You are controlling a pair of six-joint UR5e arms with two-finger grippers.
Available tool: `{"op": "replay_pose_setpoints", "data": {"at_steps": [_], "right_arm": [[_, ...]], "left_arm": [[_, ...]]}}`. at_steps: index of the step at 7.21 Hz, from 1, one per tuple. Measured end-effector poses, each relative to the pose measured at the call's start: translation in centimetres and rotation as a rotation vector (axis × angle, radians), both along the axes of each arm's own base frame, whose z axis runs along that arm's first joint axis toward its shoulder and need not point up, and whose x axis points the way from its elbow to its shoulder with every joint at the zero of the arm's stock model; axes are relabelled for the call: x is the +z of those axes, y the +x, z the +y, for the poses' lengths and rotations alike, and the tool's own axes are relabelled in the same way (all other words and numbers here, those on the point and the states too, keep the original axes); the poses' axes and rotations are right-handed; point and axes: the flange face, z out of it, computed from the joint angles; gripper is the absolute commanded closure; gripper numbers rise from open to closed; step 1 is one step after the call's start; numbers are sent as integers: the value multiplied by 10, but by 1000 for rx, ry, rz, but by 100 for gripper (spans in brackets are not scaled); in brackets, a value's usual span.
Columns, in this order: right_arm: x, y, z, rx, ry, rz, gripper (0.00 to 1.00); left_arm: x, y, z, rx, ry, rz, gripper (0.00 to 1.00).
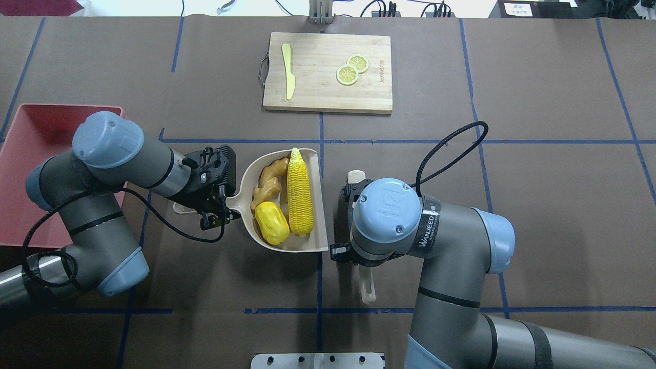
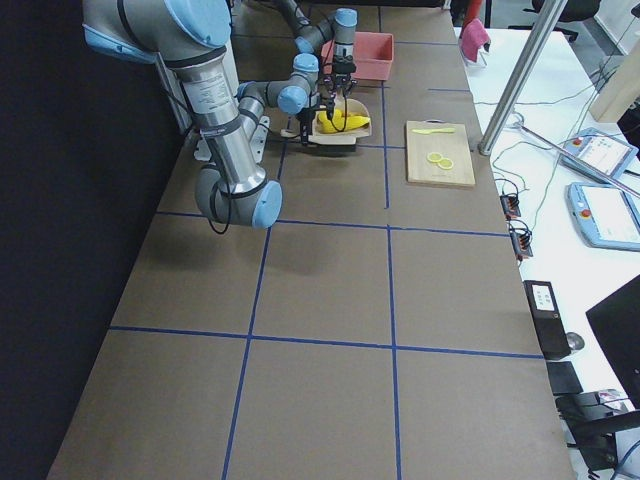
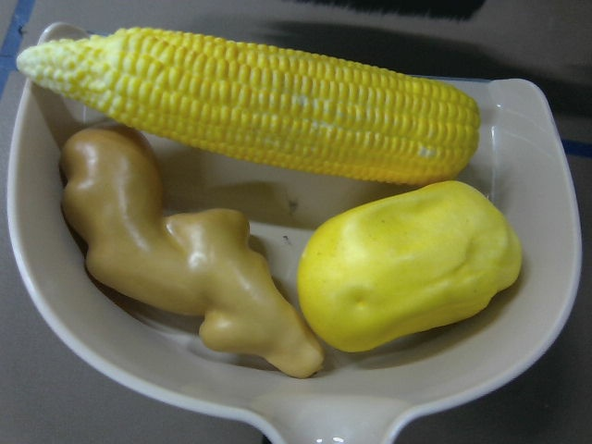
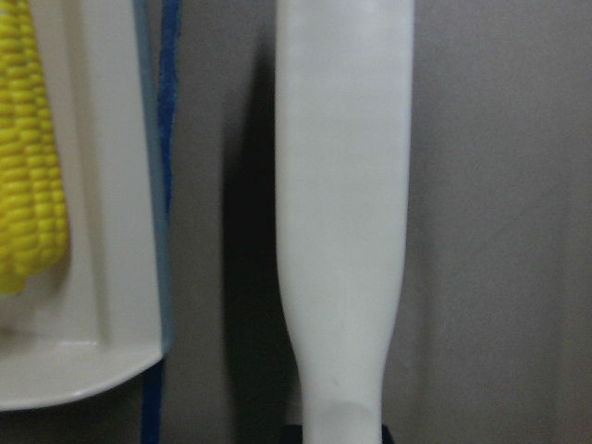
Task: Sweep and dump trash into bin
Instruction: 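Lift the loaded dustpan with the left gripper over the pink bin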
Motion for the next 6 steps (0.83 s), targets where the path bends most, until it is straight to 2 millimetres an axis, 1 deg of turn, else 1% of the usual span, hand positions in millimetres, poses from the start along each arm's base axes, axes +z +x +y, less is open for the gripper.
{"op": "replay_pose_setpoints", "data": {"at_steps": [1, 2, 4, 6], "right_arm": [[3, 4, -5, 9, 1, 5, 100], [7, 7, -10, 17, 1, 10, 100], [11, 10, -15, 27, 2, 18, 100], [16, 11, -16, 28, 10, 28, 100]], "left_arm": [[7, -14, -1, -20, -11, 43, 100], [9, -35, -12, -30, -28, 78, 100], [16, -100, -45, -33, -69, 125, 100], [36, -163, -68, -67, -83, 149, 100]]}}
